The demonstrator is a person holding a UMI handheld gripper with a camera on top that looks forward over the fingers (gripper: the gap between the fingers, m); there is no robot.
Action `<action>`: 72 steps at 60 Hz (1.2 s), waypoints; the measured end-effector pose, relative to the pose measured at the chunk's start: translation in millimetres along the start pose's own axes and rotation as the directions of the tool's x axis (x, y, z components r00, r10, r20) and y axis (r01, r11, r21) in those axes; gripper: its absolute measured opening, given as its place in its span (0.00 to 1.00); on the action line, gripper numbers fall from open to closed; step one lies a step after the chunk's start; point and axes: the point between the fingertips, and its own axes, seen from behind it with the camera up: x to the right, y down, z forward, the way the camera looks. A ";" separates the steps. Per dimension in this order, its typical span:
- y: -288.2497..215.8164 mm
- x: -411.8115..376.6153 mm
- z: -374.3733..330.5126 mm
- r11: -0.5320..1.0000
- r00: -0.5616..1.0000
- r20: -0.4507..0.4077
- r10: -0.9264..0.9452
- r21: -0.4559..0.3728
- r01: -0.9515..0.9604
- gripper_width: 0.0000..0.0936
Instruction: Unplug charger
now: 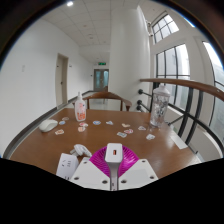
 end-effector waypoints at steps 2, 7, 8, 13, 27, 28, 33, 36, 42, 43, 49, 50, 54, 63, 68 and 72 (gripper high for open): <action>-11.4 -0.1 -5.3 0.999 1.000 0.005 0.001 0.042 -0.001 0.07; -80.6 11.4 -42.0 0.974 0.999 -0.037 -0.018 0.225 0.026 0.07; -90.6 11.5 -48.6 0.972 1.000 -0.027 -0.014 0.236 0.020 0.07; -122.3 12.6 -73.9 0.971 0.998 0.047 0.037 0.236 -0.047 0.07; -89.3 70.7 -93.2 0.988 0.999 -0.032 -0.018 0.156 0.022 0.07; -80.2 73.2 -91.2 0.990 0.999 -0.037 -0.021 0.136 0.025 0.07; -24.6 81.6 -75.6 0.999 0.998 -0.043 -0.042 0.032 0.044 0.07; 4.2 82.4 -68.9 0.999 0.999 -0.032 -0.037 -0.030 0.036 0.08; 36.2 84.7 -56.9 0.996 1.000 -0.026 -0.009 -0.093 0.006 0.11; 39.9 86.1 -55.1 0.995 1.000 -0.029 -0.008 -0.097 0.006 0.11; 43.8 92.0 -46.2 0.994 0.999 -0.039 0.011 -0.107 -0.015 0.17; 43.0 91.7 -44.9 0.994 0.999 -0.037 0.022 -0.104 -0.026 0.17; 47.0 92.1 -40.8 0.991 0.998 -0.032 0.050 -0.126 -0.053 0.20; 58.6 89.4 -40.3 0.983 0.999 -0.013 0.035 -0.180 -0.037 0.46; 63.6 85.9 -47.2 0.980 1.000 0.004 0.021 -0.199 -0.019 0.82; 61.9 81.5 -54.6 0.982 0.999 0.021 0.026 -0.190 -0.022 0.87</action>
